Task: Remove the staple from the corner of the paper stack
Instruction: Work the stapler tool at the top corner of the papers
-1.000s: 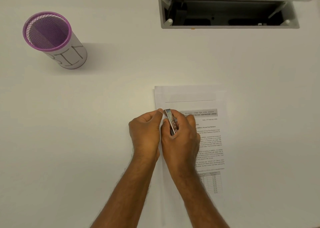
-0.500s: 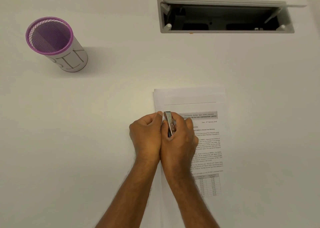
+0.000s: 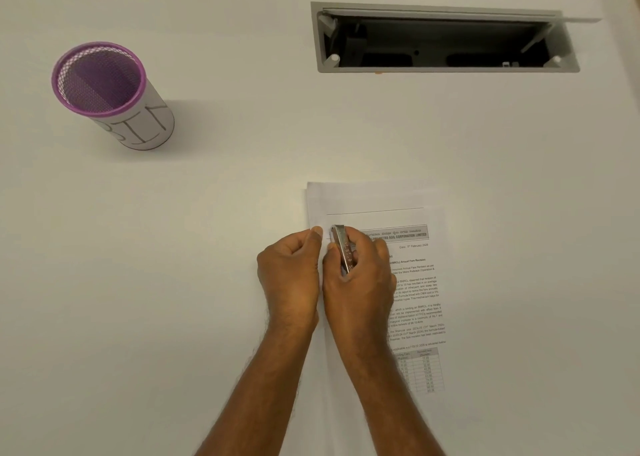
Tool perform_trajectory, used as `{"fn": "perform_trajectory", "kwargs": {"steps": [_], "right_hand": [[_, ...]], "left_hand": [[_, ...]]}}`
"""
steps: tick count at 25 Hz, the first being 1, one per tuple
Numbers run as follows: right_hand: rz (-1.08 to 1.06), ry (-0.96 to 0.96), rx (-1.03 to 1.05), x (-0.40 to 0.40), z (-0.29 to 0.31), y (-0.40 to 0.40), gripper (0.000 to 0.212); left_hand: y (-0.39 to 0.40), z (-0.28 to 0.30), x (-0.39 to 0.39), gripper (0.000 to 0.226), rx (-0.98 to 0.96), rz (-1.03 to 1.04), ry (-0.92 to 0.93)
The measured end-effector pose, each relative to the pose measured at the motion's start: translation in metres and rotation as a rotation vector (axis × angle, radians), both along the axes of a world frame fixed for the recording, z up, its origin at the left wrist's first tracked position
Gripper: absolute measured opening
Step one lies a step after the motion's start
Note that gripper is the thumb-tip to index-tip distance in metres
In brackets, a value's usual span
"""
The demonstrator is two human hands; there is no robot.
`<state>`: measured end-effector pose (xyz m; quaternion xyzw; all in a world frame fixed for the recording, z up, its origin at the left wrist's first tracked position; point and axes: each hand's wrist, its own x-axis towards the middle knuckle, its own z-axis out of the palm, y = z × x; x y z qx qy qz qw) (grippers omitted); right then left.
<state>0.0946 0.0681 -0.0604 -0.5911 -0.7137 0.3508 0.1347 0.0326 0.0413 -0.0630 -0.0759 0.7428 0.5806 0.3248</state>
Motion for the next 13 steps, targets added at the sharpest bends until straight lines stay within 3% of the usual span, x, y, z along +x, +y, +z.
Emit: {"fn": "perform_trajectory", "kwargs": {"steps": [4, 9, 13], "right_hand": [[0.004, 0.099, -0.212, 0.021, 0.009, 0.023, 0.035], [-0.115, 0.306, -0.504, 0.039, 0.02, 0.051, 0.023], [-0.092, 0.412, -0.54, 0.047, 0.02, 0.057, 0.023]], "left_hand": [[-0.002, 0.0, -0.002, 0.039, 0.03, -0.016, -0.037], [-0.003, 0.003, -0.004, 0.026, 0.057, -0.02, -0.101], [-0.003, 0.006, -0.007, 0.012, 0.112, 0.02, -0.199]]}}
